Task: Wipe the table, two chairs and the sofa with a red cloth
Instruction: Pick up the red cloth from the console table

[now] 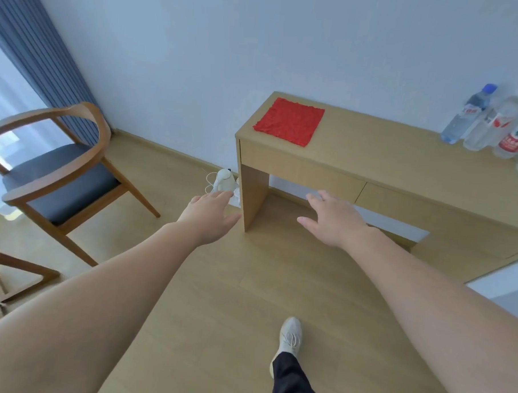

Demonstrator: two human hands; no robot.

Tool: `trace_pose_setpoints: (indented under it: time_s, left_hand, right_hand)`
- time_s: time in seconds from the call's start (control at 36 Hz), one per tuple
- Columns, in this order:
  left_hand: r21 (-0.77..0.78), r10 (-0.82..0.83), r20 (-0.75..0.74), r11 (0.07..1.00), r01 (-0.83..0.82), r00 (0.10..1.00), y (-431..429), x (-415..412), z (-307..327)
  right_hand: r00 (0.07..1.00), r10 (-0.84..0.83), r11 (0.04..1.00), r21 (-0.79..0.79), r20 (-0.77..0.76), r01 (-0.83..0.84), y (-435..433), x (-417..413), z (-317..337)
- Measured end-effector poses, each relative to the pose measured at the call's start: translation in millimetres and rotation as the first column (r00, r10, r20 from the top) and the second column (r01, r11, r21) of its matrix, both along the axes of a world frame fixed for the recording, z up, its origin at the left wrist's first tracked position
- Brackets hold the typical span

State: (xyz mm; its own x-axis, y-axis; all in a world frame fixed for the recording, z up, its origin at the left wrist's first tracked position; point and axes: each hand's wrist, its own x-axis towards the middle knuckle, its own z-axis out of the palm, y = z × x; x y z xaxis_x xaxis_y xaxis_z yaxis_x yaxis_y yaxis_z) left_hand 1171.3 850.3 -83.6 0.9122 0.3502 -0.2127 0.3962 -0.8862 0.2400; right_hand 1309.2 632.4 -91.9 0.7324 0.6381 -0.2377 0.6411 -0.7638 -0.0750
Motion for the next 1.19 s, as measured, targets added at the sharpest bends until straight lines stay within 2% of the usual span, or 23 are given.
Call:
trace_pose_setpoints:
  time_s: [0.28,0.42,0.67,0.92,1.19]
  left_hand:
    - [-0.002,0.02,0.019,1.0,-0.02,1.0,46,127,-3]
    - [-0.008,0.041,0.046,0.999,-0.04,0.998,67,182,-6]
    - [-0.063,0.048,0.049,0.997,-0.045,0.998,102,248,-14]
    - [-0.05,-0.058,0.034,0.997,0.06,0.998,175,321,-26]
    - [-0.032,-0.28,0.023,0.959,0.28,0.96,268,422,-49]
  right_hand:
    - [0.999,0.023,1.0,0.01,-0.042,-0.023,49,131,-8]
    - [0.998,0.058,0.998,-0.024,-0.005,-0.058,71,192,-8]
    - [0.996,0.088,0.995,-0.034,-0.024,-0.089,118,258,-12]
    - [0.999,0.021,0.998,-0.061,-0.037,-0.023,181,309,-27]
    - [0.983,-0.165,0.983,-0.091,-0.085,0.157,246,363,-40]
